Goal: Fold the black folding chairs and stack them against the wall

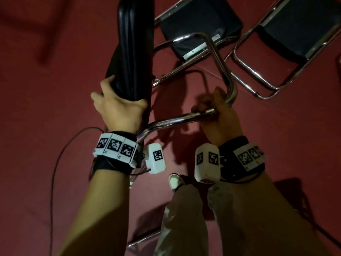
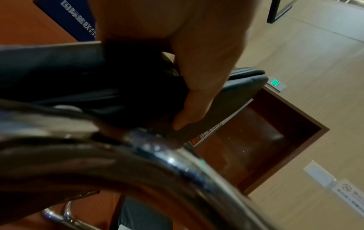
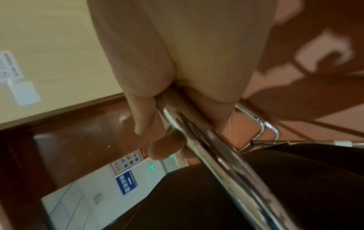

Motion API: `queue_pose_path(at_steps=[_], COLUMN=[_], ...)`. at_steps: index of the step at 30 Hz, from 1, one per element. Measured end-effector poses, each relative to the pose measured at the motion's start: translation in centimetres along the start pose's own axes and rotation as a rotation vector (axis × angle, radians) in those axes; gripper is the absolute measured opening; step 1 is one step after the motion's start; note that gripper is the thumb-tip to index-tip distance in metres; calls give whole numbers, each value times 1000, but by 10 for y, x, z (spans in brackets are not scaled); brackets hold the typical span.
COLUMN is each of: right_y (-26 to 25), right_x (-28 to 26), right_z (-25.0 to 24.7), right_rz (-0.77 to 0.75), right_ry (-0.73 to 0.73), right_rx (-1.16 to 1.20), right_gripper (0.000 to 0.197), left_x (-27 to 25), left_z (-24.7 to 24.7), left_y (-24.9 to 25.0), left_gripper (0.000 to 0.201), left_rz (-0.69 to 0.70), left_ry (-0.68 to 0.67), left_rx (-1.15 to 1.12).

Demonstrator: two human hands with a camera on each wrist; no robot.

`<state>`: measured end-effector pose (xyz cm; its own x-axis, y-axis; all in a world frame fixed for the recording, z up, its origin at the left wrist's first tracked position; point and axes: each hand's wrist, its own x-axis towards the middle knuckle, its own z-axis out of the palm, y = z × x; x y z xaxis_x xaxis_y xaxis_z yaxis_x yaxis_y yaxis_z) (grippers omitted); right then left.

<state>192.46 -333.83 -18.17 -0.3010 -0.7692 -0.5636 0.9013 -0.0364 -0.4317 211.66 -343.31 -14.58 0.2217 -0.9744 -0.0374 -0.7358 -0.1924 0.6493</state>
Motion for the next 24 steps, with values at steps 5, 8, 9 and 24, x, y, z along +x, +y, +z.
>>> queue_pose_path(at_steps=[5,8,9,24], right_y=[-29,-41,-45,-74], right_x=[2,-5,-7,1], right_z=[-44,-57,-64,-198], right_rz=[130,87,78,120], right_ry=[184,272,290,639], right_rx=[77,171,202,384], right_gripper=[74,16,14,13], left_x=[-31,-45,-50,-116], left_z=[40,59,66,183], left_y=[21,25,27,61], left_gripper=[82,83,82,75], left_rz=[43,72,90,313], left_ry=[-38,-60,-62,-198], left_rx=[98,157,176,458])
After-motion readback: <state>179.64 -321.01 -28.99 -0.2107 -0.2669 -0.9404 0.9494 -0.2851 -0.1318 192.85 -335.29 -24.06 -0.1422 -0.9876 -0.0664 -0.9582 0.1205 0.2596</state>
